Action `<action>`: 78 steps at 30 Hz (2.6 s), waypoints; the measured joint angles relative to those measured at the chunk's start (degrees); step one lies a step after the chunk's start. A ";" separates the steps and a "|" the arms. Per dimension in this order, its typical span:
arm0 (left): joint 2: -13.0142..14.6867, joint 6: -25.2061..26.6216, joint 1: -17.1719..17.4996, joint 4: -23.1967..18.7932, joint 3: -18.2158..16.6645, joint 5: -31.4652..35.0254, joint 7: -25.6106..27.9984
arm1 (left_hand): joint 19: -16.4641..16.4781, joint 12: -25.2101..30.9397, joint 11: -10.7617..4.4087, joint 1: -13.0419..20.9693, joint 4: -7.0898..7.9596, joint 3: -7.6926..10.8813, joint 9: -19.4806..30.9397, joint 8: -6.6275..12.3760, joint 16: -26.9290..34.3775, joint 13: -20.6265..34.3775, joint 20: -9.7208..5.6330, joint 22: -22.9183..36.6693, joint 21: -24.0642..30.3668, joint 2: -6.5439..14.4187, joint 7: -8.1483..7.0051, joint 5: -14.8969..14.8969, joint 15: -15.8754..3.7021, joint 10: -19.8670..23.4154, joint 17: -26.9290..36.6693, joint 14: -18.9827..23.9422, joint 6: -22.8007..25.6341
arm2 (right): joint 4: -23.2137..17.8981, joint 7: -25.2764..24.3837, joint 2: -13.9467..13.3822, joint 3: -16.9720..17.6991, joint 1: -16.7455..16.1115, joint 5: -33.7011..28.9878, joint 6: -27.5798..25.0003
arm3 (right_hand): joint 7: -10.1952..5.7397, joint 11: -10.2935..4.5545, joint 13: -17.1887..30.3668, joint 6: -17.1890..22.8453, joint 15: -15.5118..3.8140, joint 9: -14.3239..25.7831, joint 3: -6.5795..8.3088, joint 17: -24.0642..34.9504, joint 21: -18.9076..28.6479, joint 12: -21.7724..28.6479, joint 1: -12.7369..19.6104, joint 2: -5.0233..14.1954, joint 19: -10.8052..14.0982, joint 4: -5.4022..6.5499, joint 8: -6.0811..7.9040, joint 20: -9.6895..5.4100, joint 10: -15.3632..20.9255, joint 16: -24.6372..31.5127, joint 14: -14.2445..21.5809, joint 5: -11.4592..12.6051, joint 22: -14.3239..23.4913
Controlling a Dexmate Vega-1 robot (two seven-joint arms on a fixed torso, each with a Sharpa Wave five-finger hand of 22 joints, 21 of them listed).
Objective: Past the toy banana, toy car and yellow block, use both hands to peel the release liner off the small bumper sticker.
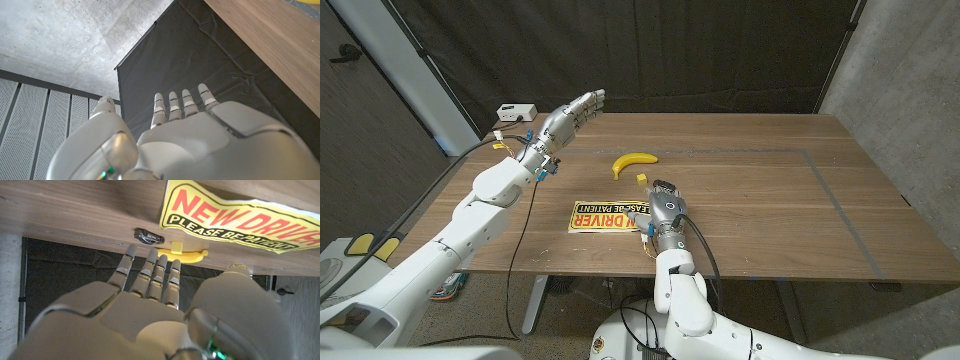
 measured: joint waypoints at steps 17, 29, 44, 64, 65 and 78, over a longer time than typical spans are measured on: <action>0.52 -0.88 1.57 -0.82 -0.74 -0.58 -0.05 | 0.00 -0.44 0.00 -0.23 -0.06 0.06 0.00 0.00 0.00 0.01 0.00 0.00 0.00 0.23 0.00 0.00 0.31 0.00 0.00 -0.31 0.00 | 4.39 1.41 1.93 -6.68 5.02 4.72 -5.95 | -0.38 0.32 0.12 -3.04 0.26 0.01 -0.46 -1.06 -0.83 -1.63 0.00 0.00 -1.45 -0.45 0.00 0.22 -2.76 -0.89 -2.82 0.86 0.01; 0.60 -1.05 2.10 -1.11 -0.88 -0.65 0.23 | 0.00 -0.44 0.00 -0.23 -0.06 0.06 0.00 0.00 0.00 0.01 0.00 0.00 0.00 0.23 0.00 0.00 0.31 0.01 0.01 -0.31 0.00 | 7.55 -1.12 2.73 -9.93 8.40 9.24 -8.68 | -0.75 -1.08 0.39 -2.66 -0.77 0.01 -0.41 -1.33 -1.27 -1.61 3.98 0.03 -2.54 -2.47 0.65 -0.74 -1.36 -0.30 -2.09 1.91 0.01; 0.44 -1.02 1.51 -0.81 -0.60 -0.61 -0.03 | 0.00 -0.47 0.00 -0.83 -0.55 0.05 0.00 0.00 0.00 0.01 0.00 0.00 0.00 0.23 0.00 0.00 0.31 0.01 -0.21 -0.30 0.00 | 10.54 -5.76 2.83 -12.94 11.54 14.85 -11.01 | -3.87 -5.84 1.21 9.81 -1.35 -0.40 1.75 0.64 0.16 4.69 14.89 5.22 3.62 -7.27 3.96 -2.85 14.59 7.11 10.77 4.38 -0.27; 0.28 0.68 0.14 0.43 0.22 -0.92 -0.91 | 0.00 -0.92 0.00 -0.82 -0.73 0.23 0.00 0.00 0.00 0.01 0.00 0.00 0.00 0.23 -0.12 0.01 0.73 0.01 -0.26 -0.72 -0.73 | 12.65 -31.07 1.77 2.80 -0.80 22.32 14.95 | -2.10 -4.84 -0.71 32.53 -4.20 -1.41 11.11 -1.76 2.49 11.96 22.33 13.26 10.08 -9.45 9.13 -4.31 36.79 9.05 26.32 1.90 -0.80; 0.26 0.81 0.05 0.50 0.27 -0.96 -0.98 | 0.00 -0.92 0.00 -0.82 -0.73 0.22 0.00 0.00 0.00 0.01 0.00 0.00 0.00 0.23 -0.12 0.00 0.73 0.01 -0.26 -0.72 -0.73 | 12.71 -32.49 1.84 3.35 -1.18 22.93 17.04 | -2.10 -4.82 -0.68 32.53 -4.18 -1.42 11.20 -1.83 2.49 11.96 22.33 13.26 10.08 -9.41 9.13 -4.31 36.78 9.05 26.46 1.88 -0.80; -0.12 1.72 -1.01 1.16 0.93 -1.08 -1.31 | 0.00 -0.92 0.00 -1.05 -0.72 0.22 0.00 0.00 0.00 0.01 0.00 0.00 0.00 0.46 -0.12 0.00 0.94 0.01 -0.26 -0.50 -0.73 | 14.49 -43.11 4.62 15.51 -8.45 32.06 42.18 | -1.47 -4.82 -0.15 32.51 -4.22 -1.44 12.70 -1.74 2.49 11.99 23.09 13.42 10.07 -9.44 9.13 -4.31 36.78 8.66 27.15 0.57 -0.79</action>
